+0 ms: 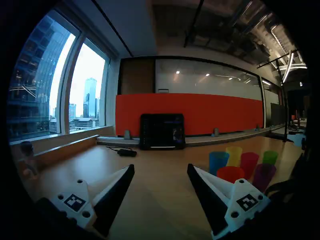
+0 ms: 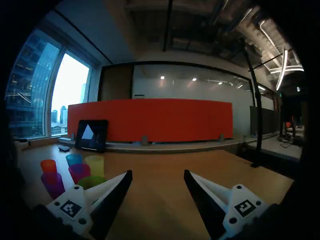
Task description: Pour water
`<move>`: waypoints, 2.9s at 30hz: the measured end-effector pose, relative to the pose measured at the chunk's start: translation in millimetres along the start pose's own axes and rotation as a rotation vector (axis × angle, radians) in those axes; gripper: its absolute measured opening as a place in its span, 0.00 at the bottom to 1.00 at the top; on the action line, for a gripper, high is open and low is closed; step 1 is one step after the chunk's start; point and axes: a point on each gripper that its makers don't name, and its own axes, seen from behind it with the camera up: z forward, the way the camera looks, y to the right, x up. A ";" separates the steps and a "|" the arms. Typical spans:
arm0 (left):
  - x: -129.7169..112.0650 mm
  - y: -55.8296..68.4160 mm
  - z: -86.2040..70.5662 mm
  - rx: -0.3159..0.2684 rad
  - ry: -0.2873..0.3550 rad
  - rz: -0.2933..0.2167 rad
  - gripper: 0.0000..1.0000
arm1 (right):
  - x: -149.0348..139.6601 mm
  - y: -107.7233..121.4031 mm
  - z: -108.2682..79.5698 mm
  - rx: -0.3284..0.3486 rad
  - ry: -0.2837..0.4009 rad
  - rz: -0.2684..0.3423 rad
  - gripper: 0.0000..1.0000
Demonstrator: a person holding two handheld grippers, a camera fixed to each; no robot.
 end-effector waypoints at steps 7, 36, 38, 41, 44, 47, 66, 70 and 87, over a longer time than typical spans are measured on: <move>-0.3 -0.2 0.2 0.000 0.000 0.000 0.98 | 0.1 -0.3 -0.1 0.000 0.000 0.000 1.00; -0.5 -0.1 -0.1 0.000 0.000 0.000 0.98 | 0.4 -1.6 0.2 0.000 0.000 0.000 1.00; -0.2 -0.3 -0.2 0.000 0.000 0.000 0.98 | 0.4 -1.5 0.1 0.000 0.000 0.000 1.00; -0.3 -0.3 -0.5 0.000 0.000 0.000 0.98 | 0.2 -1.4 0.1 0.000 0.000 0.000 1.00; -0.5 -0.4 -0.3 0.000 0.000 0.000 0.98 | 0.2 -1.0 -0.1 0.000 0.000 0.000 1.00; -0.5 -0.8 0.1 0.000 0.000 0.000 0.98 | 0.5 -0.9 -0.3 0.000 -0.001 0.000 1.00; -3.6 1.8 4.8 -0.001 -0.027 0.000 0.98 | -0.8 -3.4 2.9 0.009 -0.016 -0.016 1.00; 3.8 1.3 7.8 -0.002 -0.042 -0.004 0.98 | 2.4 -2.7 5.9 0.007 -0.033 -0.043 1.00; 100.3 11.4 29.6 -0.076 -0.032 -0.032 0.98 | 78.0 2.6 14.7 0.067 -0.092 -0.034 1.00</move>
